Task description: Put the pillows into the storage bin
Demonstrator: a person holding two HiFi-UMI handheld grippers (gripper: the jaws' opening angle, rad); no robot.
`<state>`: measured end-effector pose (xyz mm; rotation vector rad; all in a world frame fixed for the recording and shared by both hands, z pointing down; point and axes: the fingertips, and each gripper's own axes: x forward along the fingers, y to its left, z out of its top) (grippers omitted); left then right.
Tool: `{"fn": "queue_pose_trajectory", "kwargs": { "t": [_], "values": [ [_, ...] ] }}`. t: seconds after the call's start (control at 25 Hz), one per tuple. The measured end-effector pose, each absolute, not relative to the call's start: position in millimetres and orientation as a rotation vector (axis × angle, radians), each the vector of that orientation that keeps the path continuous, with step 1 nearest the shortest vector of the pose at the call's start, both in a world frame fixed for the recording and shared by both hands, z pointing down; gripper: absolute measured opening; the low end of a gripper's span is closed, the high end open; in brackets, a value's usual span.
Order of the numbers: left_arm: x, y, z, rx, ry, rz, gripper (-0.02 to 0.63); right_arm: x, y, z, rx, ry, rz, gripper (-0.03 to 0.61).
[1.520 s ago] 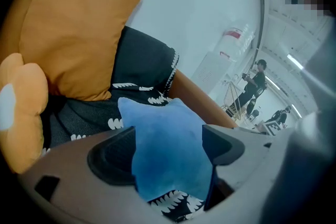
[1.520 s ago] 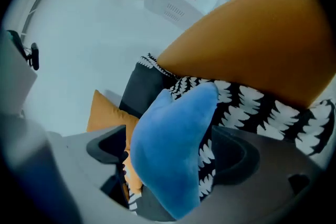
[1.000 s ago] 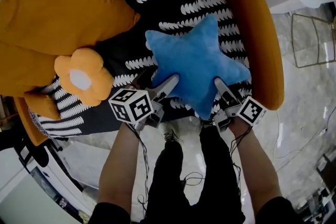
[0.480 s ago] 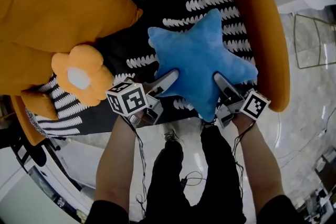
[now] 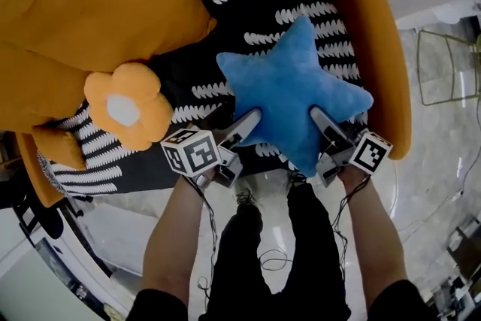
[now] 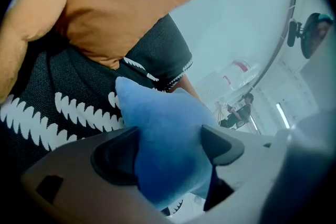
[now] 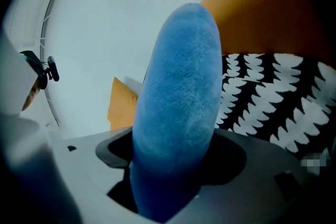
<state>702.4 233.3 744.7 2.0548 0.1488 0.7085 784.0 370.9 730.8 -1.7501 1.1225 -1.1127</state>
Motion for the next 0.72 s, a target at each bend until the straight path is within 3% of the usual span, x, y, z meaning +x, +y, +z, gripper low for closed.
{"fn": "queue_pose_trajectory", "kwargs": {
  "t": [0.72],
  "values": [
    [646.4,192.7,601.8,2.239,0.115,0.593,0.345,740.3,325.0,588.1,-1.756,1.293,-1.069,0.341]
  ]
}}
